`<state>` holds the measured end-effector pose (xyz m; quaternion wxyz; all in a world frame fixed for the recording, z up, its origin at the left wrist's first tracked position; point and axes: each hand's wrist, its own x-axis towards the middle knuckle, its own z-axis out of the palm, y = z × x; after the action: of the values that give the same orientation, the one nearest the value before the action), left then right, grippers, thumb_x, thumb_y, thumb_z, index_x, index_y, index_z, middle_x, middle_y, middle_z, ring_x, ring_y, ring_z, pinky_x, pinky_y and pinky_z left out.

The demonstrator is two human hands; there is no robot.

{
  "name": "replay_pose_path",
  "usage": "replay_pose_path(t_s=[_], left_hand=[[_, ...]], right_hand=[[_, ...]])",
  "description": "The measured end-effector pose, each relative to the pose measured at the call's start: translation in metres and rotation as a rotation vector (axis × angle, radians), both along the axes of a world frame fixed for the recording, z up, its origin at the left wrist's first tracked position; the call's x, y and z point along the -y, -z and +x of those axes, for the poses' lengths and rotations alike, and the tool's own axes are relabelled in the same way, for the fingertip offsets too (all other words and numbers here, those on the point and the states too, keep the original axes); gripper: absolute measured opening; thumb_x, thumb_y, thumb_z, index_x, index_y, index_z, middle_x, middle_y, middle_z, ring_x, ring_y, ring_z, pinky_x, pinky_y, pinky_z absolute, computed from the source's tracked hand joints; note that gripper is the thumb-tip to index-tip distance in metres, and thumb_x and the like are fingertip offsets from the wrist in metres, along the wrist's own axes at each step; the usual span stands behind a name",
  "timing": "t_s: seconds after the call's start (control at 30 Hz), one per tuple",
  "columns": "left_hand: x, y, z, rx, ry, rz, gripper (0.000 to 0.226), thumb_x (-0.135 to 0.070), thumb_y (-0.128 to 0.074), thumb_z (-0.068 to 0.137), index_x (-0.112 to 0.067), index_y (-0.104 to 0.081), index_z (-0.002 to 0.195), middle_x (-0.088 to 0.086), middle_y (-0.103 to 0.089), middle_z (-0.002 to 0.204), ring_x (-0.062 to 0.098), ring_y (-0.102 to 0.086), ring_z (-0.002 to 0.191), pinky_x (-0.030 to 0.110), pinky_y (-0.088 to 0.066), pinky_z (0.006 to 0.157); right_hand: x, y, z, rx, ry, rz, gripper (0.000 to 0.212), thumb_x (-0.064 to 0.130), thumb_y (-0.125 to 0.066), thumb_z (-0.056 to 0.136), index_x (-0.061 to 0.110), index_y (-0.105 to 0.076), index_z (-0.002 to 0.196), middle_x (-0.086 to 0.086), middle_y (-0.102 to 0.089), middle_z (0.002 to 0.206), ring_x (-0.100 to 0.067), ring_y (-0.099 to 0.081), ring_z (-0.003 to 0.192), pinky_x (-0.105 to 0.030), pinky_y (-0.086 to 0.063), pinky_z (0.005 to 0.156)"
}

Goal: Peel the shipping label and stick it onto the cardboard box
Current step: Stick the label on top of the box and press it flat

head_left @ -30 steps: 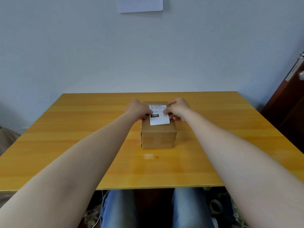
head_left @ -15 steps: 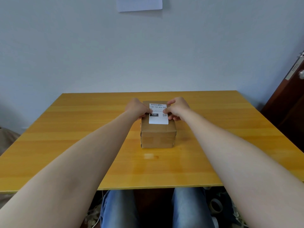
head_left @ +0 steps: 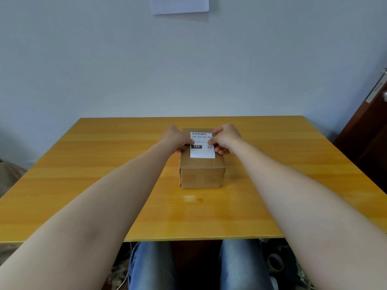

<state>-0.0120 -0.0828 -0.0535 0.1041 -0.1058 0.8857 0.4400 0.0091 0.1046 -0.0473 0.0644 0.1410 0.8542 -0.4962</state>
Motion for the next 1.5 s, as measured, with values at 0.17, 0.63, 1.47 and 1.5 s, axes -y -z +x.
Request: replay_pose_path(t_s=[0.17,0.63,1.47,1.5], left_hand=[[-0.001,0.002,-0.001,0.004,-0.001,0.007,0.037,-0.024,-0.092,0.079,-0.006,-0.076,0.107,0.011,-0.079,0.097,0.022,-0.069,0.077,0.031,-0.054,0.060],[-0.002,0.003,0.001,-0.005,-0.019,-0.018,0.037,-0.027,-0.092,0.078,-0.007,-0.077,0.106,0.009,-0.079,0.096,0.022,-0.069,0.078,0.032,-0.055,0.060],[-0.019,-0.006,0.017,0.055,0.054,-0.019,0.072,-0.039,-0.086,0.084,-0.006,-0.051,0.138,0.015,-0.060,0.120,0.034,-0.060,0.108,0.039,-0.049,0.066],[-0.019,-0.005,0.018,0.067,0.054,-0.014,0.071,-0.038,-0.086,0.084,-0.007,-0.051,0.137,0.014,-0.061,0.117,0.034,-0.060,0.107,0.040,-0.049,0.068]], right_hand=[[0.000,0.000,0.001,-0.007,0.002,-0.004,0.038,0.000,-0.082,0.086,0.016,-0.062,0.114,-0.008,-0.072,0.084,-0.019,-0.064,0.052,-0.030,-0.053,0.045],[0.002,0.001,0.000,-0.020,0.013,0.019,0.038,0.000,-0.083,0.085,0.014,-0.064,0.115,-0.009,-0.072,0.085,-0.019,-0.063,0.050,-0.030,-0.054,0.043],[0.009,0.007,-0.001,0.107,0.031,0.058,0.086,0.042,-0.091,0.070,0.010,-0.051,0.139,-0.013,-0.062,0.134,-0.034,-0.065,0.118,-0.035,-0.050,0.058],[0.009,0.008,0.000,0.120,0.025,0.054,0.078,0.039,-0.090,0.072,0.010,-0.054,0.136,-0.012,-0.065,0.131,-0.033,-0.066,0.113,-0.034,-0.050,0.058]])
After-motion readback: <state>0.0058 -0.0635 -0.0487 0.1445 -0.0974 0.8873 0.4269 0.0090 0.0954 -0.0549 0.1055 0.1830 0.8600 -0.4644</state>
